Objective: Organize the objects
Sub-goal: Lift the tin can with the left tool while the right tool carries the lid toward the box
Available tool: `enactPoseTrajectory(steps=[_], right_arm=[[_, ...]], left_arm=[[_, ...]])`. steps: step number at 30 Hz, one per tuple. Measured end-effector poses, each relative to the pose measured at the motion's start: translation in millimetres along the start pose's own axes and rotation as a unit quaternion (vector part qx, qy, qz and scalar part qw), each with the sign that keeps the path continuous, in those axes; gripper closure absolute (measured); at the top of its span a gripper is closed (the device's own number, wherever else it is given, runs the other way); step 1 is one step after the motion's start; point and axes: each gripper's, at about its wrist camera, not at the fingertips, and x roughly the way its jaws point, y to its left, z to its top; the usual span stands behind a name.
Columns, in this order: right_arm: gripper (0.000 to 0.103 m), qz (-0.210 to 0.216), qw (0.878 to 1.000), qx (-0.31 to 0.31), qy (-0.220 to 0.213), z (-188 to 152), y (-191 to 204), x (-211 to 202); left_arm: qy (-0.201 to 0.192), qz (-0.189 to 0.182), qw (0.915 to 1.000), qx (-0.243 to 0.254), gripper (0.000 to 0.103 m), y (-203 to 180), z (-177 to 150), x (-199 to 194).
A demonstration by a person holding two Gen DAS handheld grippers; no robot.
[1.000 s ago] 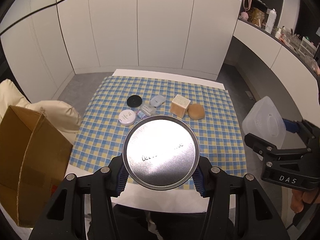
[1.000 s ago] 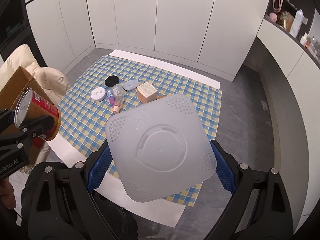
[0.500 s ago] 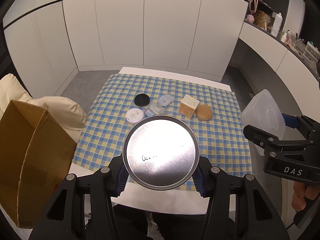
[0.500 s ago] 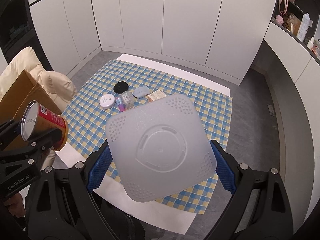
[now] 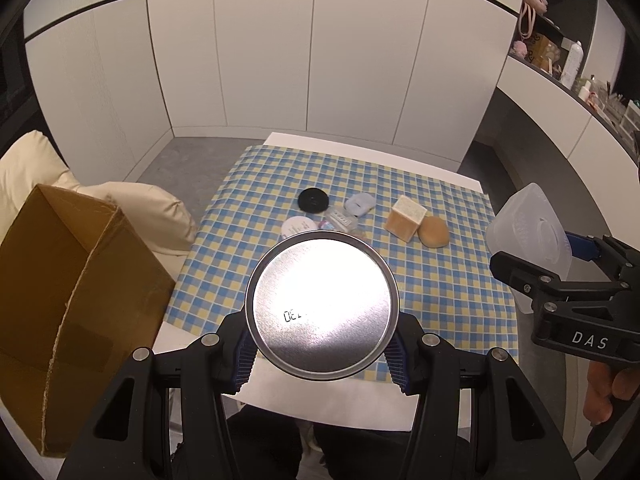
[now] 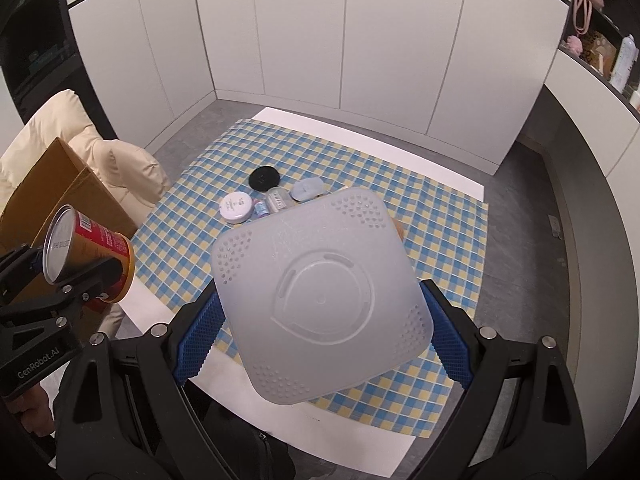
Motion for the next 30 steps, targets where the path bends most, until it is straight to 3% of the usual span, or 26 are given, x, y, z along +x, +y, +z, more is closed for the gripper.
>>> enactPoseTrajectory(steps=[30], right_arm=[[0.009,0.042,0.998,-0.037,0.005,19.3,68.0,19.2]], left_arm=[[-0.004,0.029,0.9985,-0.047,0.050,67.5,-11.2,-5.4]])
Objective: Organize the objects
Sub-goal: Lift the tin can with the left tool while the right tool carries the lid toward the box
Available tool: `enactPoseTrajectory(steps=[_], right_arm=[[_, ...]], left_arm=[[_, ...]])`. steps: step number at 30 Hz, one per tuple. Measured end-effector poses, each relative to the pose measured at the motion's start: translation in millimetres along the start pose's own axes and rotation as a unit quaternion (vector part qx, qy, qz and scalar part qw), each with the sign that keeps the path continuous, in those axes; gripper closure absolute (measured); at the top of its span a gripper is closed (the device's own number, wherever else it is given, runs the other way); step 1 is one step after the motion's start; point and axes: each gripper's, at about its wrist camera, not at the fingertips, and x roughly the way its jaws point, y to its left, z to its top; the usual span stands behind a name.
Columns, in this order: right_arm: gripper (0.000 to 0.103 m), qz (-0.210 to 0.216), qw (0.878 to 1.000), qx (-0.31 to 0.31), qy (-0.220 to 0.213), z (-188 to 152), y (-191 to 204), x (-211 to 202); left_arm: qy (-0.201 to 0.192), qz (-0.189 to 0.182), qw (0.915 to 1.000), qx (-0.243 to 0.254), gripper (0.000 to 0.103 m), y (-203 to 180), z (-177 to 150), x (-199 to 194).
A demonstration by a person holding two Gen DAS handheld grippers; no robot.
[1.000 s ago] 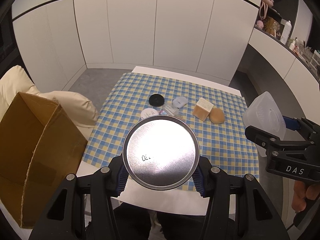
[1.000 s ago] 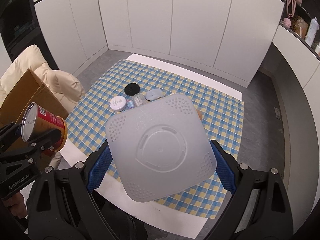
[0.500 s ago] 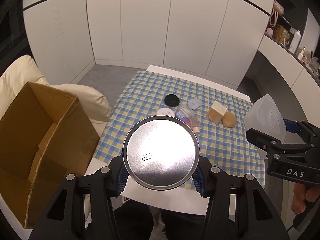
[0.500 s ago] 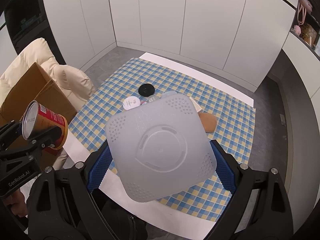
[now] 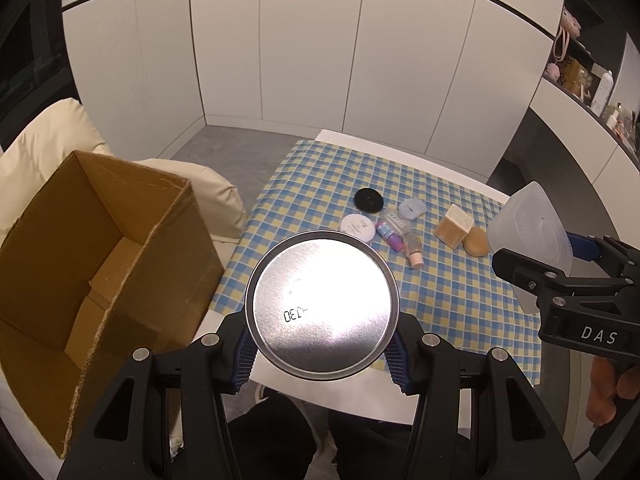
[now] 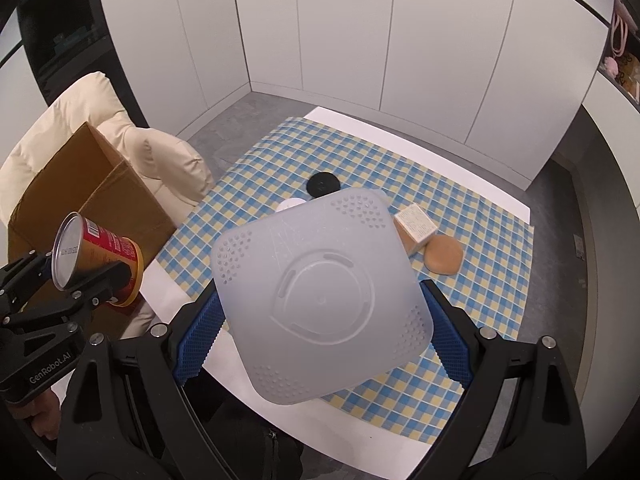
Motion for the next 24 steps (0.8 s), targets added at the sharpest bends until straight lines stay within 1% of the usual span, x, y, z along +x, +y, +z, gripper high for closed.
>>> enactPoseTrajectory(steps=[16,24], right_arm=[[0.009,0.014,0.999,-0.033,0.001,7.1,42.8,11.5],[0.009,0.028,0.999,-0.041,0.001,13.7,63.4,16.8]], left_arm=[[-0.013,0.020,0.9991,-0.034,0.050,42.0,-2.4,-10.6],[-0.017,0.033,0.9983,-0.044,0.050,63.1,-7.0,-15.1]])
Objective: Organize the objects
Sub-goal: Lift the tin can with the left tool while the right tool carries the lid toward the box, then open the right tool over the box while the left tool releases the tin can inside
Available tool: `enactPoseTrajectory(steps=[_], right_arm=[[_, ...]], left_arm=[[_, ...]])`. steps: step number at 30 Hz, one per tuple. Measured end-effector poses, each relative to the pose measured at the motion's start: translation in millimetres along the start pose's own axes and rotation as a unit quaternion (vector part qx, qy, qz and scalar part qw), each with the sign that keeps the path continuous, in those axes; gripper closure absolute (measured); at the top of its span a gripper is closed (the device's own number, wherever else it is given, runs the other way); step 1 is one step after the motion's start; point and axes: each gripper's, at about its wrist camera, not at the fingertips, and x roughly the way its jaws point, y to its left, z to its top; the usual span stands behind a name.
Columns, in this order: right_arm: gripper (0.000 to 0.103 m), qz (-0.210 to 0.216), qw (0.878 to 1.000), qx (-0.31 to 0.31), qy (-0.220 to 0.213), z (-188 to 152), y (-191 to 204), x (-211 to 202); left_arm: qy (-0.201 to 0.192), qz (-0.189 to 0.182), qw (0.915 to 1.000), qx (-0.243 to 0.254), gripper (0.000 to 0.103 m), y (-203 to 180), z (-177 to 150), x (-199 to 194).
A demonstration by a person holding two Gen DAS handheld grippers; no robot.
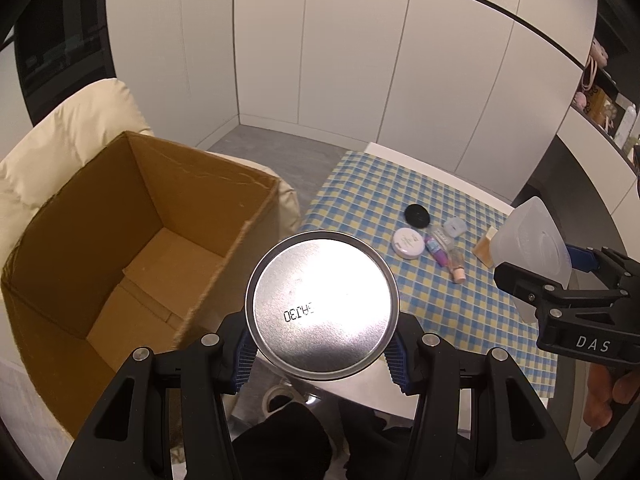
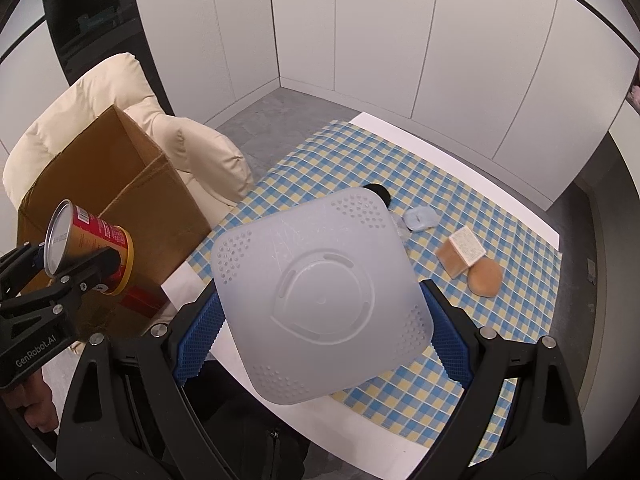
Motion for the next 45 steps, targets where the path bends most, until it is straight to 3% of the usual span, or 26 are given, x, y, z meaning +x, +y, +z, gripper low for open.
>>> enactPoseTrajectory(steps=[20,25,29,37,40,42,44,45], right_arm=[[0.009,0.037,0.998,-0.056,-0.004,21.3,80.4,16.5],[0.009,0.046,0.997,-0.067,-0.006,25.2,100.1,19.0],[0.009,0.054,0.996,-0.072,-0.009,27.9,113.8,18.8],[0.009,0.068,0.994,-0.082,-0.019,34.6,145.3,19.5],[0.009,0.073,0.993,-0.087,-0.021,37.0,156.9,21.1],[0.009,0.075,0.993,-0.092,-0.021,38.3,165.3,22.1],[0.009,0.078,0.992,-0.096,-0.024,39.6,173.0,21.5],[0.009,0.080,0.992,-0.099,-0.025,40.5,177.7,21.3]], left_arm=[[-0.014,0.057,0.9973,-0.045,0.049,77.7,-11.6,-19.5],[-0.037,0.036,0.9967,-0.063,0.049,95.9,-14.5,-32.9],[-0.050,0.057,0.9948,-0.067,0.049,104.8,-17.5,-44.1],[-0.034,0.089,0.9925,-0.076,0.049,127.9,-30.6,-41.3],[-0.040,0.106,0.9915,-0.065,0.040,129.8,-36.3,-42.6],[-0.052,0.116,0.9901,-0.059,0.028,130.4,-38.7,-50.3],[-0.074,0.132,0.9871,-0.053,0.004,132.3,-41.0,-61.7],[-0.082,0.135,0.9860,-0.053,0.000,135.3,-40.7,-64.7]])
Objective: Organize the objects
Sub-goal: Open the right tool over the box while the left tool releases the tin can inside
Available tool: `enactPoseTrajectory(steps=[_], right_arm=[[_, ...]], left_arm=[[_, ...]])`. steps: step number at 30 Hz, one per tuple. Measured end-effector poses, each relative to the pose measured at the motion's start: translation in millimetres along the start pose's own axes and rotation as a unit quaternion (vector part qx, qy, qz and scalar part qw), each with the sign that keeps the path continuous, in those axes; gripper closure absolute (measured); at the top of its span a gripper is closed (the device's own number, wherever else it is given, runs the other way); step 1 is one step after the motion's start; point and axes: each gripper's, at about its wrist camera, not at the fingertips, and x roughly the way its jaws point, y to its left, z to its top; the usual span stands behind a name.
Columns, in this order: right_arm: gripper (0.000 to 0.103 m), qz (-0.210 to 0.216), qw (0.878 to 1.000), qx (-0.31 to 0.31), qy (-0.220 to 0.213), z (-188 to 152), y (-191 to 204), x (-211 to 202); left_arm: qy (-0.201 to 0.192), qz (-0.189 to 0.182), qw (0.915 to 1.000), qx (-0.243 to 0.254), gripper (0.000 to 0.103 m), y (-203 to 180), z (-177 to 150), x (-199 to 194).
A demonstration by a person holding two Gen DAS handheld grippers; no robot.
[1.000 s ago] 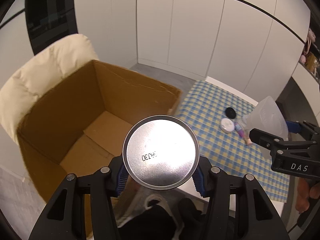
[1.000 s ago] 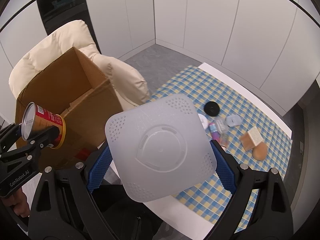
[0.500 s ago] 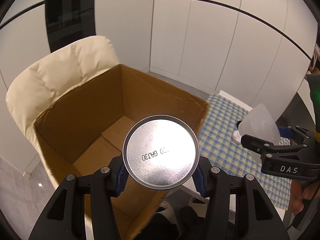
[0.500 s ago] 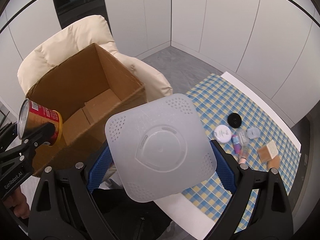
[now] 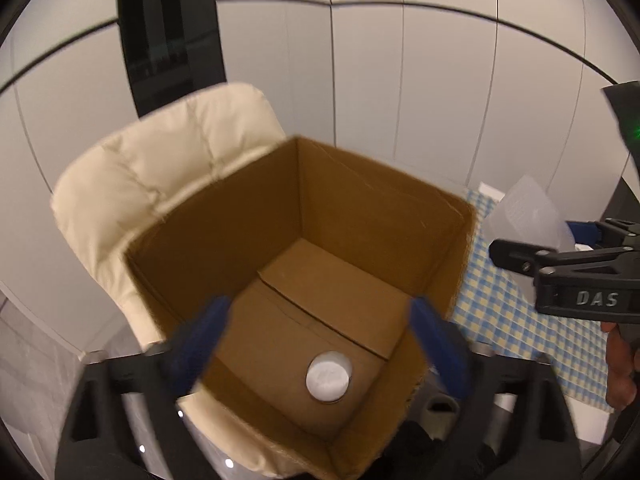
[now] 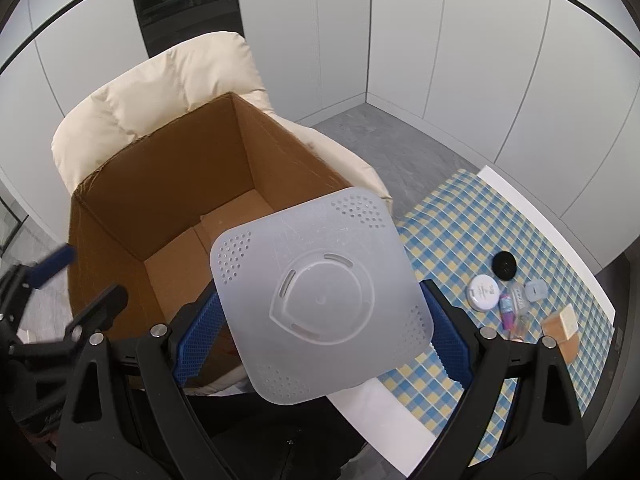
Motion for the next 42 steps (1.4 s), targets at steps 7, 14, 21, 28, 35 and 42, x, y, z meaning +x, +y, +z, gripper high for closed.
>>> enactPoseTrajectory(steps=[7,14,21,28,35,42], right_arm=[[0.009,0.011,1.000,-0.017,-0.006,9.1,28.4,3.7],[0.009,0.027,0.999,-0.038,-0.007,13.7,58.9,9.2],[0.009,0.040,0.997,-0.064,-0.004,15.0,88.2,13.9],[0.009,0.048,0.996,-0.077,-0.004,17.4,108.1,17.5],[0.009,0.052,0.995,-0.088,0.001,18.6,122.6,21.8],[0.004,0.047,0.995,-0.085,-0.001,18.1,125.9,21.9]], left_arm=[[0.009,-0.001,0.9990,-0.043,0.000,34.2,-2.4,-6.3],[0.019,0.009,0.9958,-0.089,0.000,67.7,-9.7,-9.1],[0.026,0.021,0.9924,-0.119,0.000,97.4,-17.3,-10.0],[0.025,0.032,0.9910,-0.127,0.000,111.3,-23.4,-17.0],[0.026,0.040,0.9899,-0.134,0.000,120.0,-27.2,-21.0],[0.027,0.045,0.9890,-0.138,0.000,124.5,-27.0,-21.1]])
